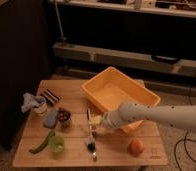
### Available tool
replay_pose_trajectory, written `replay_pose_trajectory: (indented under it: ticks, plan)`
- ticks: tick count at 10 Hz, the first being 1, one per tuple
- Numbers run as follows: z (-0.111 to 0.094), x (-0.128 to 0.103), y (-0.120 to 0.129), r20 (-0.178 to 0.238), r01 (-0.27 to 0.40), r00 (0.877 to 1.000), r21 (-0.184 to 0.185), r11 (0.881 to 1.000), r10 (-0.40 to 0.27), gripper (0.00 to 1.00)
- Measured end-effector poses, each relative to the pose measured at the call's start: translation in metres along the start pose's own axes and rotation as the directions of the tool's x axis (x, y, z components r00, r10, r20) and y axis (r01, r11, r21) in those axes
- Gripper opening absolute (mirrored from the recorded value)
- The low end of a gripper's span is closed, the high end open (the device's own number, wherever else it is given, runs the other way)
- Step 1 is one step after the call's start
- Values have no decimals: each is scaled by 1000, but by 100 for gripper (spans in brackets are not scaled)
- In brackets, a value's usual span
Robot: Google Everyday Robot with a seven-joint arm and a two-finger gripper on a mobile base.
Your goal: Place fork in tray
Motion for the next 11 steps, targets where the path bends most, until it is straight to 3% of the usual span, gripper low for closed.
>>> replay_pose_trajectory:
  ticks: [7, 8, 9, 11]
  plan:
    - [12, -13, -13, -7, -27, 1000, -1, 1000, 27, 70]
    - [12, -13, -13, -7, -27, 1000, -1, 1000, 27, 68]
    - [12, -12, -14, -8, -27, 1000, -1, 1000, 27, 57]
    - [13, -15, -11, -9, -26, 1000, -5, 1000, 26, 49]
